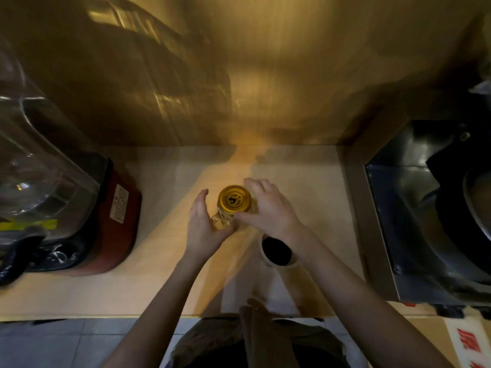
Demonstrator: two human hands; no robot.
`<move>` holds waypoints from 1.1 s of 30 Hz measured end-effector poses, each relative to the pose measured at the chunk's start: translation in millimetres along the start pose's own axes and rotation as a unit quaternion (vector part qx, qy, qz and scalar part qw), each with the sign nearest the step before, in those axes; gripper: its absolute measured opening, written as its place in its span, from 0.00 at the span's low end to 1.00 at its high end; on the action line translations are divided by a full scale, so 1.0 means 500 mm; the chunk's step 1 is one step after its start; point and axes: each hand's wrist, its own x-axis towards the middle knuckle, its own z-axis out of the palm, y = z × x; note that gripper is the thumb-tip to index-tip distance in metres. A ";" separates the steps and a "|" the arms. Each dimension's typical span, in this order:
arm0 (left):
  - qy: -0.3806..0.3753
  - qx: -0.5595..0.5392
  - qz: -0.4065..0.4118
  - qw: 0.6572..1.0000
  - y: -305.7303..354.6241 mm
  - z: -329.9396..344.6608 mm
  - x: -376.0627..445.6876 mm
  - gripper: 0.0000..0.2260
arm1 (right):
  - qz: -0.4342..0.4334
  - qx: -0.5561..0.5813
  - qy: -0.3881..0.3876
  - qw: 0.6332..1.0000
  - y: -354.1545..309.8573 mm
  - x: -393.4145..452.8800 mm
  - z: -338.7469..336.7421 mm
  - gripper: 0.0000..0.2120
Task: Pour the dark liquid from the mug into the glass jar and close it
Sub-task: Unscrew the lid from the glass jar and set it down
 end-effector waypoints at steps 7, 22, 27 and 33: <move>-0.105 -0.060 -0.031 0.992 -0.015 0.028 0.058 0.51 | -0.015 -0.151 -0.002 0.988 -0.024 0.057 0.046 0.41; -0.105 -0.123 -0.031 0.986 -0.040 0.037 0.066 0.43 | 0.027 0.106 0.006 0.994 0.035 0.109 -0.031 0.33; -0.103 -0.135 -0.042 0.984 -0.050 0.045 0.066 0.41 | 0.114 0.240 0.021 0.964 0.111 0.147 -0.010 0.41; -0.116 -0.142 -0.042 0.982 -0.060 0.051 0.066 0.42 | 0.082 0.191 0.022 0.978 0.164 0.155 0.053 0.38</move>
